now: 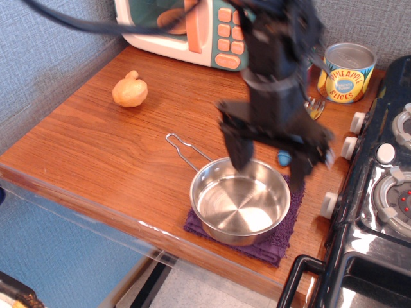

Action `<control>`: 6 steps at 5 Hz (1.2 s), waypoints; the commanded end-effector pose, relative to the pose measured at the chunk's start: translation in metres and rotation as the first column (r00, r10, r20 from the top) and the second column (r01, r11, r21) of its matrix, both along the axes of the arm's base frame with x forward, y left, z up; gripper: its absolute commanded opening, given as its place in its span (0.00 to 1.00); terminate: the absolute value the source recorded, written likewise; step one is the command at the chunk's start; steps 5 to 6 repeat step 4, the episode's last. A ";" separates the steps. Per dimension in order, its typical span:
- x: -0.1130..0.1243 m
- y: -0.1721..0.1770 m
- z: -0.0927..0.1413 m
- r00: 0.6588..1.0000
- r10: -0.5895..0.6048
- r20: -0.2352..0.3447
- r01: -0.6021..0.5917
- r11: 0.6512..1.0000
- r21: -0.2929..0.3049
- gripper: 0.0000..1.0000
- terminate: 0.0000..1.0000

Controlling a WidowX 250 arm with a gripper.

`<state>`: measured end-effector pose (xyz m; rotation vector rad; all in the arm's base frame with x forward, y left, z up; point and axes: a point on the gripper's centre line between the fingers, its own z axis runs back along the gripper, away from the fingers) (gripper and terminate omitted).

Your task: Place the metal pot on the purple cloth.

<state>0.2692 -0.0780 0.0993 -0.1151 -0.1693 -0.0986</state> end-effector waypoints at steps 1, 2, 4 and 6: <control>0.009 0.053 0.015 0.988 0.151 0.039 -0.152 0.988 0.033 1.00 0.00; 0.011 0.060 0.014 0.992 0.128 0.021 -0.129 0.991 0.032 1.00 0.00; 0.011 0.060 0.014 0.992 0.128 0.021 -0.129 0.991 0.032 1.00 1.00; 0.011 0.060 0.014 0.992 0.128 0.021 -0.129 0.991 0.032 1.00 1.00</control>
